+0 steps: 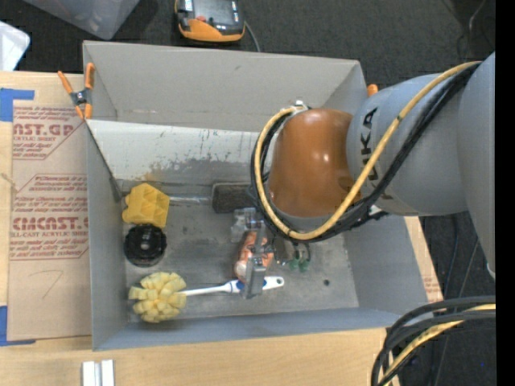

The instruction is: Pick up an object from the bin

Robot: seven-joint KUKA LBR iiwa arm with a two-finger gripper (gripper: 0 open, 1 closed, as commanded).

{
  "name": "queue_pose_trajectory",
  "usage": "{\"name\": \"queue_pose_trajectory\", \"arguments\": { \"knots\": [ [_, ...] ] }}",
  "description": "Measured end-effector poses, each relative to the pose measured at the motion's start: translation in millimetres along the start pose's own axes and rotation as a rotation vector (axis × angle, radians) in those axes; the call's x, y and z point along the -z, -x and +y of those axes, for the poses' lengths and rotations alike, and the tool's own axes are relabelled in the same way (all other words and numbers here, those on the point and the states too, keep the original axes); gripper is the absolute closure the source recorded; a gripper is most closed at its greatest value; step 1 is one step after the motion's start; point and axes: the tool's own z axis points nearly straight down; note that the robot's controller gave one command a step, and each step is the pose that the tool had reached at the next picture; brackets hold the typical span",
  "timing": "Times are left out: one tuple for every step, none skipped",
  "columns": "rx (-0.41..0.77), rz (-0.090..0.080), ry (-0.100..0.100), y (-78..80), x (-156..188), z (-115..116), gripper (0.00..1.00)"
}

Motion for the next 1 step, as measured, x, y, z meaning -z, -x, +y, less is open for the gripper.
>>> {"name": "queue_pose_trajectory", "arguments": {
  "knots": [
    [-0.002,-0.008,0.001,1.9,4.1,-0.5,0.0]
  ]
}}
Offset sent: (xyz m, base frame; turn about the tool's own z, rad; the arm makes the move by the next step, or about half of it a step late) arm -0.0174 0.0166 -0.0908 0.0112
